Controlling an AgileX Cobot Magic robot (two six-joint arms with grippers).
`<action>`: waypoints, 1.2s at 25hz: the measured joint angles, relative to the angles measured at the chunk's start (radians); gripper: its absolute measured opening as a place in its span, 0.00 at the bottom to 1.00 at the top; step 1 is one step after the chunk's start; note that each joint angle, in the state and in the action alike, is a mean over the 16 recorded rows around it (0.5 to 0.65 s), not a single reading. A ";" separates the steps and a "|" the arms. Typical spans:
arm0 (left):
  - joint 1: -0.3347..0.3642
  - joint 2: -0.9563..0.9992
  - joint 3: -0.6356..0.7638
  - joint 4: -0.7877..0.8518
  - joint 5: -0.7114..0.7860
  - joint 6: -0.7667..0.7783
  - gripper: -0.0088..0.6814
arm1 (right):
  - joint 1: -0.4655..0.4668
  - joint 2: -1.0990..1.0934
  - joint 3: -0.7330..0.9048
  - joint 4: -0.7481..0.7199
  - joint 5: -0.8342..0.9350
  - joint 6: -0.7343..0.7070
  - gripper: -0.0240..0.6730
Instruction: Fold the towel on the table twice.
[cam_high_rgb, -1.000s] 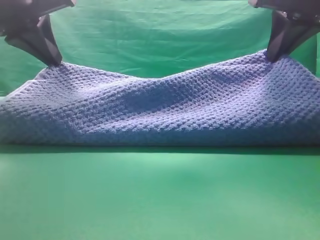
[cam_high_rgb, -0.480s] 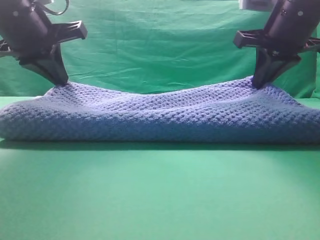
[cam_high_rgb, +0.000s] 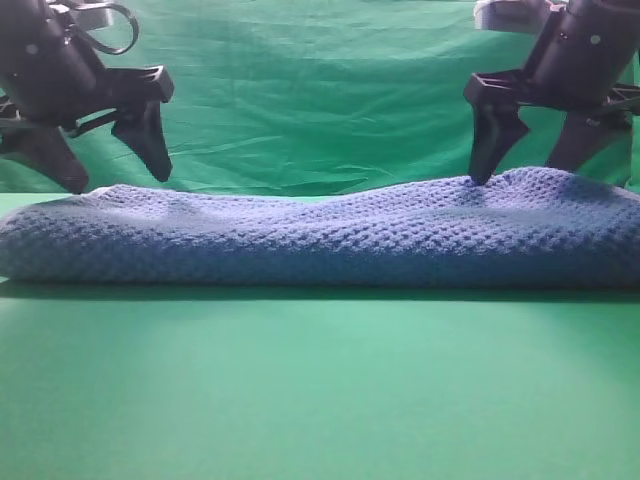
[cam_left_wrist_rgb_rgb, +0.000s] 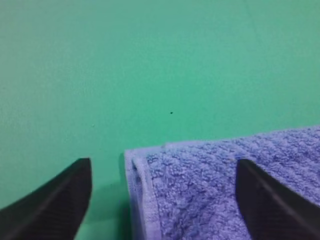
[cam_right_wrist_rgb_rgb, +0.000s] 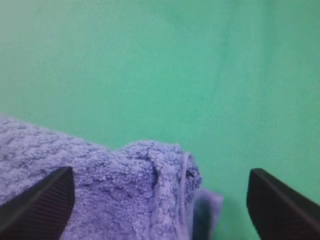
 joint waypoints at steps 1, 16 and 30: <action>0.000 -0.010 -0.004 0.008 0.013 0.000 0.73 | 0.000 -0.007 -0.010 0.000 0.018 0.000 0.76; 0.000 -0.231 -0.192 0.094 0.453 -0.053 0.46 | 0.000 -0.243 -0.206 -0.015 0.473 0.040 0.24; 0.000 -0.488 -0.222 0.133 0.710 -0.198 0.01 | 0.000 -0.626 -0.133 -0.079 0.665 0.150 0.03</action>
